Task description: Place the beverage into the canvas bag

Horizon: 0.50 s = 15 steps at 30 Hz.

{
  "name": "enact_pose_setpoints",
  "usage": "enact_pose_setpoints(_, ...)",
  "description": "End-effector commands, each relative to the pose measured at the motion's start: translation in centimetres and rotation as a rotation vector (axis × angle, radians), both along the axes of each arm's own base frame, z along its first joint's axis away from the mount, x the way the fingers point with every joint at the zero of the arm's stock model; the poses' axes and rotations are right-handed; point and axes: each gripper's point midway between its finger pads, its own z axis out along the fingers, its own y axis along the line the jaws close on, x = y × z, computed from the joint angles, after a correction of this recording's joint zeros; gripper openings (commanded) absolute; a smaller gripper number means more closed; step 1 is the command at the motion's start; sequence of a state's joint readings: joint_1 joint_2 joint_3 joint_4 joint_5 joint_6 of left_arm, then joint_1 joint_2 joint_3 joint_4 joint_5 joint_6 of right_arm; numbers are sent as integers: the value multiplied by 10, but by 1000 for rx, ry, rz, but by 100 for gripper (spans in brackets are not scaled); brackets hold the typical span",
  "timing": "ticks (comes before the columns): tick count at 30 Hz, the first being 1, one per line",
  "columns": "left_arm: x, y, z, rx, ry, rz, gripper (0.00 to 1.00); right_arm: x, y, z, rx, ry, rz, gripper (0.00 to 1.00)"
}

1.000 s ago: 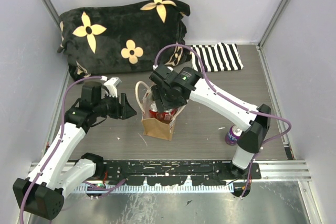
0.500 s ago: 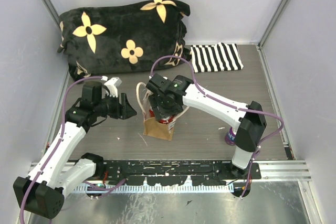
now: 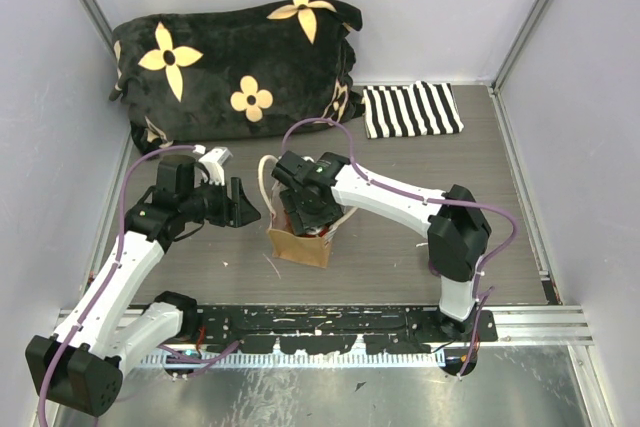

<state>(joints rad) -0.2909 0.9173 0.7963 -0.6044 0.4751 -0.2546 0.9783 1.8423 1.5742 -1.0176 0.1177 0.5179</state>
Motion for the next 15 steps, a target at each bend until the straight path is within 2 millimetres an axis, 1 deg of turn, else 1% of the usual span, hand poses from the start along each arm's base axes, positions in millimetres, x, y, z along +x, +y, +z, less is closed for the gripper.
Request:
enact_pose_setpoints(1, 0, -3, -1, -7, -19, -17, 63, 0, -4, 1, -7, -20, 21, 1)
enact_pose_setpoints(3, 1, -2, -1, -7, -21, -16, 63, -5, -8, -11, -26, 1, 22, 1)
enact_pose_setpoints(5, 1, -2, -1, -5, -24, -18, 63, -8, -10, -16, -32, 13, 22, 1)
enact_pose_setpoints(6, 0, -2, -1, -4, -24, -19, 63, -8, -10, -16, -31, 16, 20, 4)
enact_pose_setpoints(12, -3, -2, -2, -4, -16, -20, 63, -6, -9, -7, -23, 1, 29, 51)
enact_pose_setpoints(14, -2, -2, -2, -4, -18, -21, 63, -5, -8, -2, -14, -5, 38, 65)
enact_pose_setpoints(15, -2, -2, -2, -5, -18, -23, 63, -4, -6, 1, -7, -10, 43, 70)
